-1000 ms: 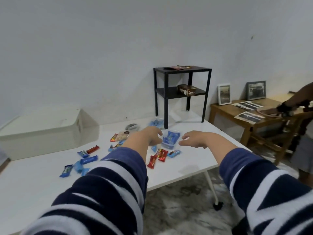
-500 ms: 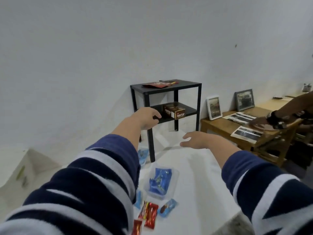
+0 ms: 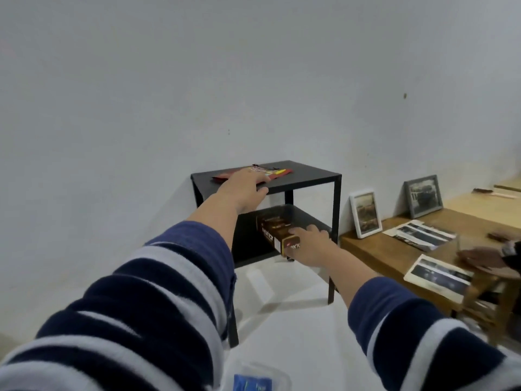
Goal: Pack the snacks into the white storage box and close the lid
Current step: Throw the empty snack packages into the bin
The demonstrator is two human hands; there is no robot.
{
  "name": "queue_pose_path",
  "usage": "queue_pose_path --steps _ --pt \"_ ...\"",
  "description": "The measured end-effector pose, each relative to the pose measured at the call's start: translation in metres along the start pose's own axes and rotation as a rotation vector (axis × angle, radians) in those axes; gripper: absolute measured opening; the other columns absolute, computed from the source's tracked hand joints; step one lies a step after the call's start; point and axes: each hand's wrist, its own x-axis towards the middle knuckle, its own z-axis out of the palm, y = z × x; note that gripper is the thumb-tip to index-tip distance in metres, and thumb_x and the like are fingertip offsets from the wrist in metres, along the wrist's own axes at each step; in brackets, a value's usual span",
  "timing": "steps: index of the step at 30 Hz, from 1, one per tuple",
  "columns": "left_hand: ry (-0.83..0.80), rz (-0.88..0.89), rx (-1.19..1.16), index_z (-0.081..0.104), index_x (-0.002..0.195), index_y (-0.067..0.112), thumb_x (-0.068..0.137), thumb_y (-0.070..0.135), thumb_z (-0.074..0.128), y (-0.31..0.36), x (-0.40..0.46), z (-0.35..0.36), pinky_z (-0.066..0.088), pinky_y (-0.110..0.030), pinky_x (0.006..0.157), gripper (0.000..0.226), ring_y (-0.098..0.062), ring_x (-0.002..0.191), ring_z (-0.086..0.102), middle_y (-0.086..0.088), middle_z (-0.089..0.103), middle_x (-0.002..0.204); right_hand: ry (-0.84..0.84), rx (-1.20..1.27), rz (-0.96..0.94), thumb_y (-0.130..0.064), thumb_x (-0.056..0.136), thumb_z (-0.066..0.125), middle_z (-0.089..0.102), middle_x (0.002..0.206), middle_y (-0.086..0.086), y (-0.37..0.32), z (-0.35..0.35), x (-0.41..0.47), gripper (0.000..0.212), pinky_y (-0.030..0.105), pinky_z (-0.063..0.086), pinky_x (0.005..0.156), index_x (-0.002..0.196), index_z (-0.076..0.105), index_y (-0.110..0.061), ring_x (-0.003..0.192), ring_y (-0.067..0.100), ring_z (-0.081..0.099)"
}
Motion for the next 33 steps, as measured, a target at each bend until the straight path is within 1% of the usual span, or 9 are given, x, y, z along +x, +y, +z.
queue_pose_path --steps 6,9,11,13,16,19,22,28,33 --pt "-0.007 -0.142 -0.006 0.052 0.133 0.035 0.1 0.027 0.042 -0.004 0.064 0.02 0.034 -0.034 0.107 0.036 -0.021 0.131 0.042 -0.002 0.043 0.146 -0.021 0.029 -0.076 -0.059 0.087 0.049 0.027 0.15 0.009 0.018 0.012 0.072 0.066 0.054 0.034 0.108 0.145 0.028 -0.036 0.134 0.038 0.031" --pt "-0.112 -0.18 0.07 0.053 0.134 0.035 0.101 0.029 0.041 -0.011 0.081 0.026 0.034 -0.035 0.108 0.036 -0.023 0.132 0.041 -0.002 0.044 0.146 -0.031 0.066 -0.097 -0.065 0.087 0.044 0.021 0.153 0.007 0.022 0.025 0.091 0.067 0.05 0.037 0.107 0.146 0.023 -0.04 0.134 0.037 0.033" --pt "-0.164 -0.181 0.148 0.05 0.136 0.037 0.101 0.033 0.039 -0.013 0.086 0.025 0.035 -0.036 0.106 0.037 -0.023 0.13 0.043 -0.002 0.045 0.144 -0.049 0.127 -0.123 -0.062 0.087 0.044 0.028 0.149 0.009 0.024 0.03 0.101 0.065 0.046 0.042 0.105 0.146 0.025 -0.039 0.128 0.034 0.042" --pt "-0.15 -0.167 0.244 0.045 0.139 0.039 0.101 0.029 0.04 -0.008 0.086 0.022 0.038 -0.036 0.103 0.039 -0.025 0.126 0.047 -0.005 0.048 0.142 -0.066 0.174 -0.135 -0.058 0.086 0.047 0.038 0.14 0.009 0.023 0.032 0.107 0.065 0.043 0.047 0.101 0.145 0.027 -0.038 0.119 0.03 0.05" --pt "-0.044 -0.067 0.405 0.035 0.143 0.04 0.1 0.018 0.042 0.002 0.074 0.018 0.041 -0.036 0.1 0.049 -0.029 0.121 0.051 -0.011 0.051 0.137 -0.066 0.19 -0.12 -0.055 0.085 0.051 0.04 0.135 0.009 0.019 0.032 0.107 0.066 0.041 0.049 0.098 0.144 0.029 -0.035 0.113 0.029 0.054" --pt "0.02 -0.015 0.488 0.038 0.142 0.039 0.097 0.008 0.046 0.0 0.053 0.012 0.04 -0.034 0.102 0.055 -0.028 0.124 0.05 -0.008 0.051 0.138 -0.06 0.176 -0.101 -0.055 0.083 0.055 0.041 0.131 0.01 0.017 0.03 0.096 0.068 0.041 0.05 0.096 0.143 0.031 -0.034 0.11 0.03 0.054" --pt "0.039 -0.07 0.517 0.046 0.139 0.035 0.095 0.006 0.048 -0.003 0.026 0.002 0.042 -0.034 0.1 0.052 -0.027 0.123 0.051 -0.005 0.052 0.137 -0.048 0.171 -0.089 -0.055 0.083 0.056 0.041 0.129 0.011 0.016 0.027 0.074 0.069 0.043 0.049 0.096 0.143 0.031 -0.034 0.11 0.032 0.053" --pt "0.309 -0.257 0.338 0.059 0.126 0.024 0.095 0.015 0.048 0.012 -0.081 -0.029 0.048 -0.037 0.085 0.034 -0.027 0.106 0.059 -0.003 0.061 0.119 -0.004 0.226 -0.139 -0.054 0.084 0.056 0.04 0.131 0.011 0.002 0.024 -0.006 0.068 0.044 0.046 0.099 0.144 0.029 -0.036 0.112 0.032 0.052" --pt "0.403 -0.431 0.197 0.057 0.129 0.017 0.091 0.013 0.053 0.027 -0.205 -0.048 0.048 -0.035 0.093 0.038 -0.026 0.11 0.058 -0.006 0.059 0.125 0.031 0.242 -0.213 -0.052 0.084 0.057 0.044 0.125 0.011 -0.026 0.029 -0.102 0.062 0.042 0.049 0.094 0.139 0.036 -0.035 0.103 0.03 0.056"
